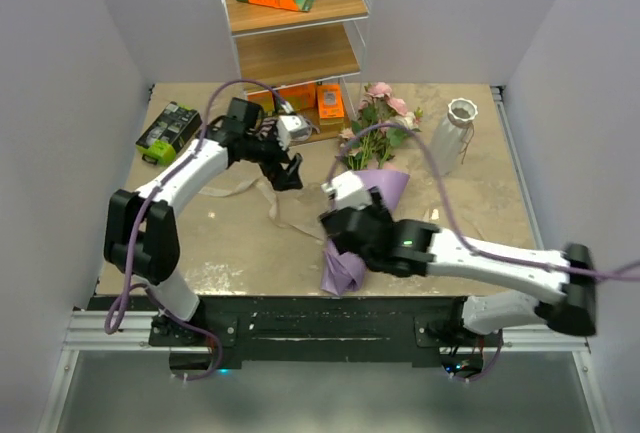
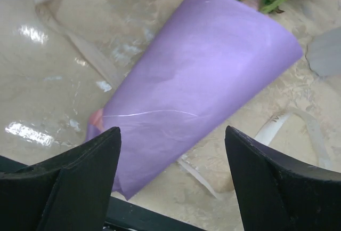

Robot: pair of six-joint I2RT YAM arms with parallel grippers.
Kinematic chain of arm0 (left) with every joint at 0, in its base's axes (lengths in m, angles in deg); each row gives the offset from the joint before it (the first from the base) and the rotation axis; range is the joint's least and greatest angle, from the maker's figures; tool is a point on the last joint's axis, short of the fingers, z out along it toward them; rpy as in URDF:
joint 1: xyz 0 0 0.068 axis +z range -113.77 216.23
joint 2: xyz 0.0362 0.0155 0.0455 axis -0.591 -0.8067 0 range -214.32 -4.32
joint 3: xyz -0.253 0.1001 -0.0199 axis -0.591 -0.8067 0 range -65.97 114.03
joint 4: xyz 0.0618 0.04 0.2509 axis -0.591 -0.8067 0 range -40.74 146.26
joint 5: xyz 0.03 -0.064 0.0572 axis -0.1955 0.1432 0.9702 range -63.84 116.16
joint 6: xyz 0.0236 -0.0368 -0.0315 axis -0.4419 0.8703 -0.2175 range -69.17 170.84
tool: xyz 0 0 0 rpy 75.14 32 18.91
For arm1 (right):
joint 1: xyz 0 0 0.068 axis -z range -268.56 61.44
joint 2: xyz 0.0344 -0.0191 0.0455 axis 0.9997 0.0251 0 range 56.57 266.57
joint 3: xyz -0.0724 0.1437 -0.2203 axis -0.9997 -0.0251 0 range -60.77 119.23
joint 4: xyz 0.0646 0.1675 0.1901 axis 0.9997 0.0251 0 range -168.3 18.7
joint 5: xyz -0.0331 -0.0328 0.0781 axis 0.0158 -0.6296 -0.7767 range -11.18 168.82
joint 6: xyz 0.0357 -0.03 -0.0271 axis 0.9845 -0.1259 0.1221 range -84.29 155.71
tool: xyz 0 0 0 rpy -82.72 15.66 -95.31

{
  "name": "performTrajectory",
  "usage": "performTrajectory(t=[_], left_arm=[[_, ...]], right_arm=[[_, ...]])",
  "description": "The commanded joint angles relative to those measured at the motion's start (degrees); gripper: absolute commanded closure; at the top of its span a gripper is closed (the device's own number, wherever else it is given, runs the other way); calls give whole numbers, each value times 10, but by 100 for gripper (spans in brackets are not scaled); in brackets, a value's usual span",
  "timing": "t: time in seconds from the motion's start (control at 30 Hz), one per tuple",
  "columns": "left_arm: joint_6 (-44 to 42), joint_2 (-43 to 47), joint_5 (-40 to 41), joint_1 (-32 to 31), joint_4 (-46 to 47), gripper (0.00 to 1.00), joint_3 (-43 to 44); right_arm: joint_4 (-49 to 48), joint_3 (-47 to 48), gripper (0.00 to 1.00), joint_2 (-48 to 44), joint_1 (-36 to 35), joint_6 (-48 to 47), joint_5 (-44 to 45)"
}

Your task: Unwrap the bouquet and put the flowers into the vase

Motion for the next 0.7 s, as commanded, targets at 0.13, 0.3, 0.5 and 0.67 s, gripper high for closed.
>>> performTrajectory(t=[0.13,0.3,0.5,0.67], left_arm=[[31,80,36,106,-30,1,-20],[11,98,28,145,-54,1,-28],[12,126,29,153,-60,1,-43],[18,141,29,153,-62,1,-47]], right_arm=[[128,107,20,220,-108,70,163],[227,146,20,311,-148,190,197],[171,119,22,349,-166,202,175],[200,126,22,388,-171,247,186]])
